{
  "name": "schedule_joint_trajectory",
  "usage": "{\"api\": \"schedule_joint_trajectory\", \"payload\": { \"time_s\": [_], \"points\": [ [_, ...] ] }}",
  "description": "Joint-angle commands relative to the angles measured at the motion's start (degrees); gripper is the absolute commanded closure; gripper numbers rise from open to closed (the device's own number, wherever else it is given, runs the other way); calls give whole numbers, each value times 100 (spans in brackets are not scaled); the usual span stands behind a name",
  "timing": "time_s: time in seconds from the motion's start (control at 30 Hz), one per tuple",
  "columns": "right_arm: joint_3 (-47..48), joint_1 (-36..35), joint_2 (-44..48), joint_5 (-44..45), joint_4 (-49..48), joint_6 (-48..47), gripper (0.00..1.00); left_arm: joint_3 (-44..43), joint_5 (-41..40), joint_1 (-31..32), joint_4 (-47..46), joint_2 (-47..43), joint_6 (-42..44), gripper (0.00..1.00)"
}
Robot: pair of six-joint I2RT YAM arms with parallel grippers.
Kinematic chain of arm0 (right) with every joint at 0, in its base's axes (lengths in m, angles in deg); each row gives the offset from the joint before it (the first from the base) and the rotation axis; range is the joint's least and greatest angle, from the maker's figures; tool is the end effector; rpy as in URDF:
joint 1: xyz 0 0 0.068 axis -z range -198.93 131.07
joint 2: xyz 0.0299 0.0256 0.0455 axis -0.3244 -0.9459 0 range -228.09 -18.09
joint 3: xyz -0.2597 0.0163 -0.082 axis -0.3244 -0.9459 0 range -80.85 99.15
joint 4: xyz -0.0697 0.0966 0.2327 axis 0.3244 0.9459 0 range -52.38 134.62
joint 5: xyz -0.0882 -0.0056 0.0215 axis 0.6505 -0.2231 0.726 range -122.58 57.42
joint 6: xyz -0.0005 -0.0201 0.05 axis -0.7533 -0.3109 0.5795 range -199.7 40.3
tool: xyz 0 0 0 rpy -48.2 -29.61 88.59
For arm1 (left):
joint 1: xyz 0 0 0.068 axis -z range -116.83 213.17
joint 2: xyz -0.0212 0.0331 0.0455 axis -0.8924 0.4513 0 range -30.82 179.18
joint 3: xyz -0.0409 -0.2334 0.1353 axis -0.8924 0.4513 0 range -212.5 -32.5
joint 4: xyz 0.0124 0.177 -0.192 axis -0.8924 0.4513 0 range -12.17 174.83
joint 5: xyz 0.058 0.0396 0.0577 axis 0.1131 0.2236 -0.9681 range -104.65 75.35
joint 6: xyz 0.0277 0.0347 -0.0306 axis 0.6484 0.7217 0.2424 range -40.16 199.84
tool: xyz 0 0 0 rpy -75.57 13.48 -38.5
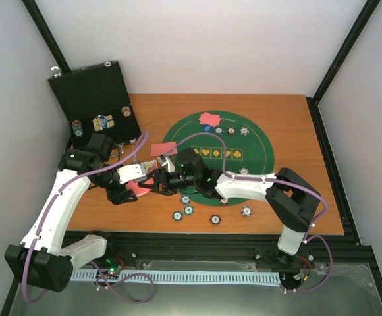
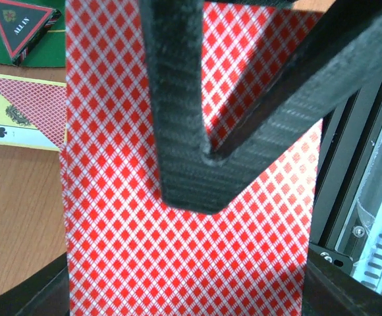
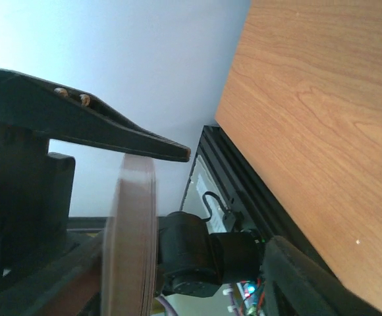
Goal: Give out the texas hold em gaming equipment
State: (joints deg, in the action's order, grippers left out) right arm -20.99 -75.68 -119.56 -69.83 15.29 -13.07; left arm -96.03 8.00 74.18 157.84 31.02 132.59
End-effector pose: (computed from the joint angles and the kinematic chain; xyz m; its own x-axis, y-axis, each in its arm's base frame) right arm 0.1970 0.3397 0.2206 -0.9705 -0.1475 -0.1908 -0.2220 0.2372 0.9458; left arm 0.1545 -0.0441 0.3088 -0.3807 0.8224 -0.4228 0.9181 0.3906 -0.0671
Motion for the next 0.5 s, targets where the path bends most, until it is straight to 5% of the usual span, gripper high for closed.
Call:
{"api": "schedule_joint_trajectory", "payload": {
  "time_s": [0.0,0.27,0.47],
  "points": [
    [-11,32,247,164,740,-348,43,-166,-36,26,9,-171,159,73],
    [134,28,538,301,1342,-608,76,-126,-18,29,-34,-181,149,73],
    [223,33,700,355,1697,-779,87,-99,-42,26,-53,-163,142,73]
  ]
}}
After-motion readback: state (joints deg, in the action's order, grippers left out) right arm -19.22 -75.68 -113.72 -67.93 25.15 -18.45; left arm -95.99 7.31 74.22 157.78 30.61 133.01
